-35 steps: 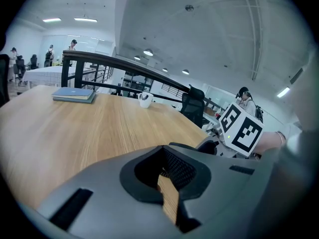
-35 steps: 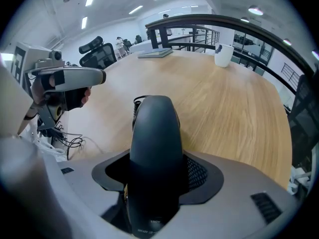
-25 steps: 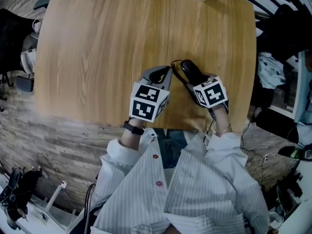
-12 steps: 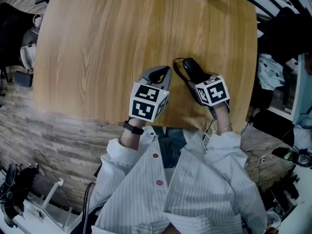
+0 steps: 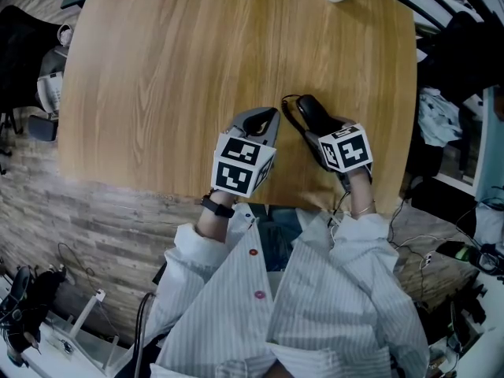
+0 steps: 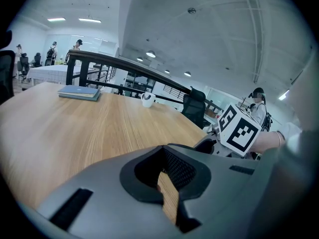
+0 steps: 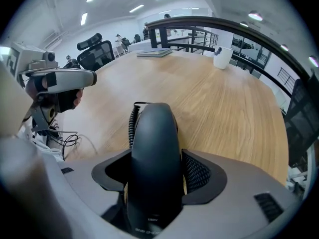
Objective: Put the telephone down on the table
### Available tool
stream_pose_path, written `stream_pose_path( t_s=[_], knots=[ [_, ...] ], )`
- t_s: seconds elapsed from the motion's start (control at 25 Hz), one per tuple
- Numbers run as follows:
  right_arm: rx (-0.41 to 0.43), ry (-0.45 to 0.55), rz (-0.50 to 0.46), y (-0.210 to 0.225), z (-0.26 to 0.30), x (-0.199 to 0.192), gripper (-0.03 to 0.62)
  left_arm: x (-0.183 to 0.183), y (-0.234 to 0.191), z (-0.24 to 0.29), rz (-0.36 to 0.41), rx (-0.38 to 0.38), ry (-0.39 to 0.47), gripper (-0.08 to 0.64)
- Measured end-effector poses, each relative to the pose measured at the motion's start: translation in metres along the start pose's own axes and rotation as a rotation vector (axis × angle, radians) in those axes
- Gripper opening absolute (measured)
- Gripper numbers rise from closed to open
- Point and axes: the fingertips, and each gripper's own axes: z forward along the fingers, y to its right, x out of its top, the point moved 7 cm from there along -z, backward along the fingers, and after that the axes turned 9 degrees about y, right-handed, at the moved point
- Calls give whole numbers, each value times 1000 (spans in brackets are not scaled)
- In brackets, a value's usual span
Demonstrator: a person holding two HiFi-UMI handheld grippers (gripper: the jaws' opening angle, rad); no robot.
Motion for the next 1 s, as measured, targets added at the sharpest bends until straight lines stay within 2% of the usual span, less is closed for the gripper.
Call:
stream_pose_path(
  t_s=[0.12,0.44,1.0],
  knots=[
    [35,20,46,-4,1,-2,298,2,1,0,8,1,1,9],
    [45,32,58,-5,-1,-3,298,7,9,-2,24,-11,-12,9],
    [68,156,72,3,-35,1,298,12,39,-11,29,58,41,9]
  ],
)
